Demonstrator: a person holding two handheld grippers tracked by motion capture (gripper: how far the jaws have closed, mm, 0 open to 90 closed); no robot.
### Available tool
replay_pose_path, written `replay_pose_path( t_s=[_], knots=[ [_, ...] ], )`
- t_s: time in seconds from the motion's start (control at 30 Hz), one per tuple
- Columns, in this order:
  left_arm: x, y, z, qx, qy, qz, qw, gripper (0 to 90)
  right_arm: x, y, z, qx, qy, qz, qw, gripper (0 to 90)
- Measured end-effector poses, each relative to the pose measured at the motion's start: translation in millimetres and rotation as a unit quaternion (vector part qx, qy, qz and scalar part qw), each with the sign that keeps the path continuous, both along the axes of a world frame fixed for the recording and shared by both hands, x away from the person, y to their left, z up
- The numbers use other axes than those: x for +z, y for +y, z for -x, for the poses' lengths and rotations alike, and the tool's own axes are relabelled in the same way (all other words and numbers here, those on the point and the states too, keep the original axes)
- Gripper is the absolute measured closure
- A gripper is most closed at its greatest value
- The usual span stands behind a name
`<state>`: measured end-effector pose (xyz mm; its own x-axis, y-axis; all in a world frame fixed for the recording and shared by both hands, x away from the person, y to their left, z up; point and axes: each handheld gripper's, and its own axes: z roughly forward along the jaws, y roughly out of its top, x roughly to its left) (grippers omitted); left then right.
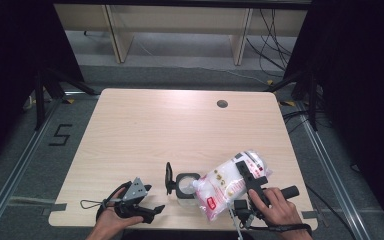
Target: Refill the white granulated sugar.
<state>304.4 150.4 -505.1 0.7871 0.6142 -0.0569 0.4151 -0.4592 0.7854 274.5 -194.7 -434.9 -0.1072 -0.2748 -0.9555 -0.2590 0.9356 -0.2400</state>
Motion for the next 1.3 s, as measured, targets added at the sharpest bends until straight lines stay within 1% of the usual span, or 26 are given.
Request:
replay_pose_path(
  t_s=[0.03, 0.07, 0.1, 0.13, 0.23, 0.27, 0.3, 0.37, 0.43, 0.5, 0.57, 0.6, 0.63, 0.67, 0.7, 0.73, 0.8, 0.83, 0.87, 0.9, 1.03, 1.07, 1.2, 1.23, 1.27, 1.3],
  knots=[
    [0.0, 0.0, 0.0, 0.0, 0.0, 0.0, 1.0, 18.5, 0.0, 0.0, 0.0, 0.0, 0.0, 0.0, 1.0, 43.0],
    [-0.1, 0.0, 0.0, 0.0, 0.0, 0.0, 1.0, 18.5, -1.3, -1.3, 1.0, -0.011, 0.004, -0.011, 0.9999, 43.0],
    [-0.1, 0.0, 0.0, 0.0, 0.0, 0.0, 1.0, 18.5, -1.3, -1.3, 1.0, -0.011, 0.004, -0.011, 0.9999, 43.0],
    [-0.7, -1.2, 0.6, 0.003, 0.002, 0.007, 1.0, 18.5, -0.9, -1.8, 0.6, -0.008, 0.003, -0.01, 0.9999, 43.0],
    [-0.2, -0.5, -0.4, -0.005, -0.008, 0.002, 1.0, 18.5, -0.8, -2.5, 0.3, -0.008, 0.005, -0.02, 0.9998, 43.1],
    [-0.7, -1.1, 0.8, 0.004, 0.001, 0.008, 1.0, 18.5, -0.7, -2.5, 0.1, -0.007, 0.005, -0.02, 0.9998, 43.1],
    [-0.8, -1.1, 0.7, 0.004, 0.001, 0.008, 1.0, 18.5, -1.8, -3.0, 0.7, -0.012, 0.007, -0.023, 0.9996, 43.0],
    [-1.2, -1.6, 0.8, 0.005, -0.001, 0.008, 1.0, 18.5, 1.0, -2.2, 0.6, -0.01, 0.008, -0.007, 0.9999, 43.0],
    [-0.9, -0.7, 0.2, -0.001, -0.003, -0.001, 1.0, 18.5, 0.7, -2.4, 0.2, -0.008, 0.005, -0.006, 0.9999, 43.0],
    [-1.0, -0.9, 0.5, -0.002, -0.002, 0.001, 1.0, 18.5, 1.2, -2.2, 0.9, -0.012, 0.008, -0.003, 0.9999, 43.1],
    [-0.6, -0.1, -0.9, -0.009, -0.01, -0.004, 0.9999, 18.5, 1.8, -2.3, 2.2, -0.021, 0.01, -0.003, 0.9997, 43.1],
    [-0.6, -0.1, -0.9, -0.009, -0.01, -0.004, 0.9999, 18.5, 1.8, -2.3, 2.2, -0.021, 0.01, -0.003, 0.9997, 43.1],
    [-0.6, -0.1, -0.7, -0.008, -0.009, -0.003, 0.9999, 18.5, 0.7, -2.7, 0.7, -0.01, 0.005, -0.008, 0.9999, 43.0],
    [-1.3, -1.4, -0.3, -0.003, -0.009, 0.006, 0.9999, 18.5, 2.0, -2.4, 1.2, -0.009, 0.004, -0.003, 0.9999, 43.0],
    [-1.2, -1.2, -0.4, -0.003, -0.009, 0.005, 0.9999, 18.5, 1.8, -2.5, 1.2, -0.009, 0.004, -0.003, 0.9999, 43.1],
    [-1.7, -2.1, 1.2, 0.007, 0.001, 0.012, 0.9999, 18.5, 1.7, -2.4, 1.2, -0.01, 0.005, -0.004, 0.9999, 43.1],
    [-1.3, -1.5, 0.9, 0.005, -0.001, 0.008, 1.0, 18.5, 1.4, -2.2, 1.4, -0.01, 0.004, -0.005, 0.9999, 43.0],
    [-1.2, -1.5, 0.8, 0.006, -0.001, 0.008, 1.0, 18.5, 0.7, -2.7, 1.3, -0.01, 0.007, -0.009, 0.9999, 43.0],
    [-1.3, -1.7, 1.0, 0.006, 0.0, 0.01, 0.9999, 18.5, -1.0, -4.0, 1.2, -0.008, 0.006, -0.023, 0.9997, 43.0],
    [-0.8, -0.4, 0.5, 0.004, -0.001, 0.001, 1.0, 18.5, -1.9, -4.6, 1.9, -0.013, 0.007, -0.029, 0.9995, 43.0],
    [-0.3, 0.3, -0.1, 0.003, -0.002, -0.003, 1.0, 18.5, -1.9, -4.3, 2.3, -0.018, 0.006, -0.026, 0.9995, 43.1],
    [-0.2, 0.6, -0.2, 0.002, -0.002, -0.005, 1.0, 18.5, 0.3, -3.4, 1.5, -0.01, 0.002, -0.012, 0.9999, 43.1],
    [-0.7, -0.3, 0.4, 0.003, -0.002, 0.0, 1.0, 18.5, 0.5, -3.8, 1.4, -0.004, 0.001, -0.013, 0.9999, 43.1],
    [-0.7, -0.4, 0.4, 0.003, -0.002, 0.0, 1.0, 18.5, -0.5, -4.3, 2.1, -0.012, 0.003, -0.025, 0.9996, 43.1],
    [-1.2, -1.4, 1.0, 0.006, 0.0, 0.008, 0.9999, 18.5, -0.5, -4.3, 2.1, -0.012, 0.003, -0.025, 0.9996, 43.1],
    [-1.1, -1.3, 0.9, 0.006, -0.001, 0.008, 1.0, 18.5, 1.0, -3.6, 2.2, -0.006, -0.003, -0.01, 0.9999, 43.0]
  ],
)
